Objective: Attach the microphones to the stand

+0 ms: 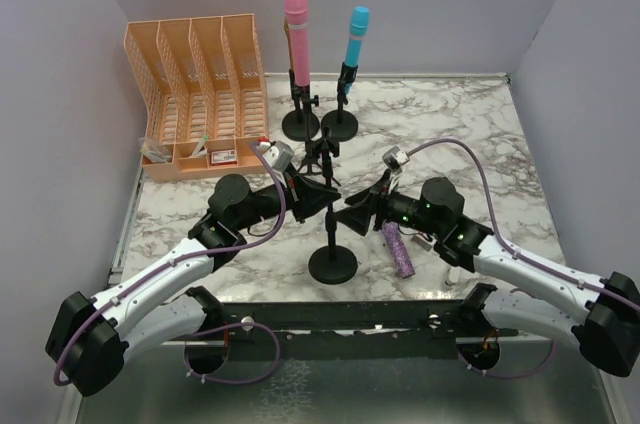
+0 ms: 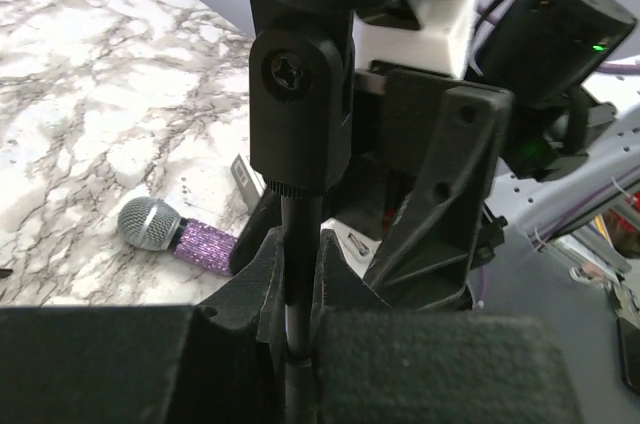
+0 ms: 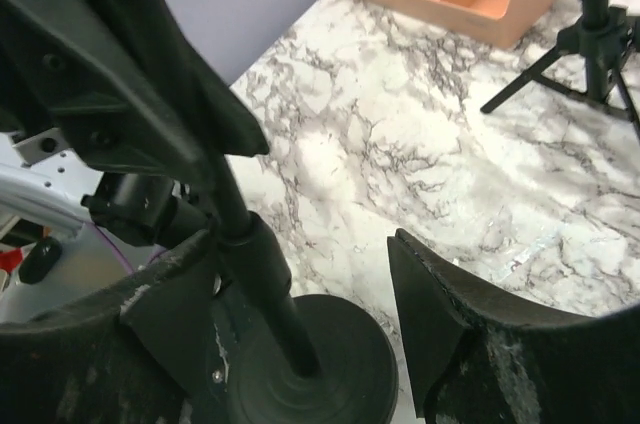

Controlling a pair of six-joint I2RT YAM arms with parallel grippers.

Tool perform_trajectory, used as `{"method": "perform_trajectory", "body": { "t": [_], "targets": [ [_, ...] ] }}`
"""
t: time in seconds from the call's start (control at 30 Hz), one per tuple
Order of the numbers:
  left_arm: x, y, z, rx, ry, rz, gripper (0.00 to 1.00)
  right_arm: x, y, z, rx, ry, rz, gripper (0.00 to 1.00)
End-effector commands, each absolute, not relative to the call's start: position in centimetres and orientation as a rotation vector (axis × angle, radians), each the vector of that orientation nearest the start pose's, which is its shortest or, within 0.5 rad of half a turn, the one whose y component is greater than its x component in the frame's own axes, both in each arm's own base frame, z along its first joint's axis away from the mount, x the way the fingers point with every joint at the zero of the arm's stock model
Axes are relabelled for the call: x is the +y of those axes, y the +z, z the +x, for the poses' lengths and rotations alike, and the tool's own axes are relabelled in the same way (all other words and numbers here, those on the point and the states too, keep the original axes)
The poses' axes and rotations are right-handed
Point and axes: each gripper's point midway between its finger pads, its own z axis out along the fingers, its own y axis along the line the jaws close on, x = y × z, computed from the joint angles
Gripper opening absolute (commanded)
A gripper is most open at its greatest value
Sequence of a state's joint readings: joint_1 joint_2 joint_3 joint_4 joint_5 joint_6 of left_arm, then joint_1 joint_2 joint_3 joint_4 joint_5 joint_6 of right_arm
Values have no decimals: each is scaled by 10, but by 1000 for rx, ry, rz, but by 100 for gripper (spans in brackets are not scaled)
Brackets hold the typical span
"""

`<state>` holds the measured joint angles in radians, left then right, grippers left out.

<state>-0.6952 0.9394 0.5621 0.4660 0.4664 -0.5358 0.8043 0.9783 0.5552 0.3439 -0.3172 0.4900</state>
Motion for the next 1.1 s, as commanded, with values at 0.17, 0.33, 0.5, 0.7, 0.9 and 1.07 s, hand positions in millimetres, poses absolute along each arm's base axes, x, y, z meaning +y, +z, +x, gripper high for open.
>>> {"method": "perform_trajectory", "body": {
  "t": [0.17, 0.33, 0.5, 0.7, 0.9, 1.07],
  "targets": [
    [-296, 320, 175, 1401, -1407, 649, 0, 325, 220, 199, 1719, 1234, -613, 67],
    [-297, 326, 175, 1393, -1422, 632, 0, 333, 204, 210, 1747, 1206, -620, 66],
    [-297, 325, 177, 1398, -1417, 616, 0, 341, 207, 223, 1759, 1227, -532, 66],
    [-298, 324, 181, 1408, -1411, 600, 0, 344, 248, 199, 1654, 1411, -533, 69],
    [-299, 330, 177, 1386, -1421, 625, 0, 317, 247, 194, 1658, 1379, -394, 71],
    [-300, 332, 171, 1374, -1439, 656, 0, 291, 242, 188, 1613, 1328, -323, 71]
  ]
}}
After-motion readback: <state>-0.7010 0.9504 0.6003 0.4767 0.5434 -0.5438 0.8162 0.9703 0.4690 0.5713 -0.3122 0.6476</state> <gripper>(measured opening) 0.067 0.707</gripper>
